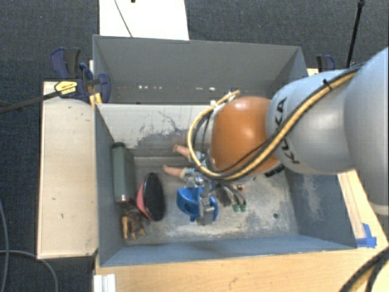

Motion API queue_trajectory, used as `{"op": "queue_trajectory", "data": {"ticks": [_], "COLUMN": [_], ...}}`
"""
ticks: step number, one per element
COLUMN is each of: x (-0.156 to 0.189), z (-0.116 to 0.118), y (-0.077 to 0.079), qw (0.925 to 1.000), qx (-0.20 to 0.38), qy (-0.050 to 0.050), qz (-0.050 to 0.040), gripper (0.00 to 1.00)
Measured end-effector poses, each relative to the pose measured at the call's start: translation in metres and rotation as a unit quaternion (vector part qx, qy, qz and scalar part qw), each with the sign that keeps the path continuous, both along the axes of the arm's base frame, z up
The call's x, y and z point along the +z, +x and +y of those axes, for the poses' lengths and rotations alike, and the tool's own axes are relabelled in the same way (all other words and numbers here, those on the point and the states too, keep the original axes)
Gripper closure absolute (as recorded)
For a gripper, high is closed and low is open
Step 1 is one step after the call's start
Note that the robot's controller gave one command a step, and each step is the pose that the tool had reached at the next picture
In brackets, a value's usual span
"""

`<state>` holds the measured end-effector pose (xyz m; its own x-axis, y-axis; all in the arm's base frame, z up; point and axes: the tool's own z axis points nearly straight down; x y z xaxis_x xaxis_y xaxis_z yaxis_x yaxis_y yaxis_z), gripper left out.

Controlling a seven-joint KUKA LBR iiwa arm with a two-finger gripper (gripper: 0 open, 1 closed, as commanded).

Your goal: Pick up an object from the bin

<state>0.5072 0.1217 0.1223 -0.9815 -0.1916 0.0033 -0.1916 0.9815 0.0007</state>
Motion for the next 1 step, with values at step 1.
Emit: {"op": "queue_trajectory", "data": {"ticks": [1], "x": [0.0178], "z": [0.0003], "y": [0.0010], "qw": [1.0000], "qx": [0.000], "qy": [0.001], "qz": [-0.0027], "gripper": [1.00]}}
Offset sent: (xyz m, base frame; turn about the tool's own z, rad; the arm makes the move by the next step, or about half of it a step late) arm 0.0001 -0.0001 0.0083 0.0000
